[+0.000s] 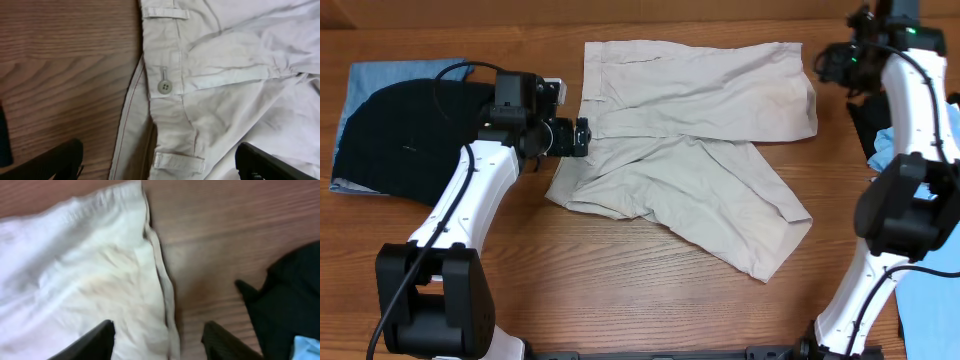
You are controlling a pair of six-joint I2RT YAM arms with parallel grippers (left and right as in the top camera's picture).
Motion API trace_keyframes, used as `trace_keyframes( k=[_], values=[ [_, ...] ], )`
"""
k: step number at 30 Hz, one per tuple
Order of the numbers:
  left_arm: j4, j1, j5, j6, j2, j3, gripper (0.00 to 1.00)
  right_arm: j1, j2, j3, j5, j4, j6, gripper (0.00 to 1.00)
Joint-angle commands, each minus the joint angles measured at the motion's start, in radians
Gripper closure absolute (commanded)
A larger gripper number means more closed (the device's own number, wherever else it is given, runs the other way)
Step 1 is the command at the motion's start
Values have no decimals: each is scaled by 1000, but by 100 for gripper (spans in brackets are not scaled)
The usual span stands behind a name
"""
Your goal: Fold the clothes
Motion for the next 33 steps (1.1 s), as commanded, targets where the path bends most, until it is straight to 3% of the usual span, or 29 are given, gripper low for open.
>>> trace_keyframes(
  k=[1,4,7,12,21,25,33],
  values=[
    [-22,-6,-68,-27,-22,26,0,-28,10,-59,-171,0,-84,52],
    [-29,-6,-82,-40,-22,26,0,-24,10,-115,-209,35,-136,60],
    [-28,-6,-89,-40,-21,26,0,-8,10,-173,-211,105,-144,59],
    [-44,-6,-89,-40,-21,26,0,-6,10,-282,-156,244,-154,51],
    [-56,-6,-89,-40,-21,25,0,-7,11,-430,-124,450,-153,49],
    [-57,-6,-89,-40,-21,25,0,-8,6,-420,-131,452,-149,54],
    [-62,-6,-89,-40,-21,25,0,-6,-13,-350,-206,407,-104,53]
  ],
)
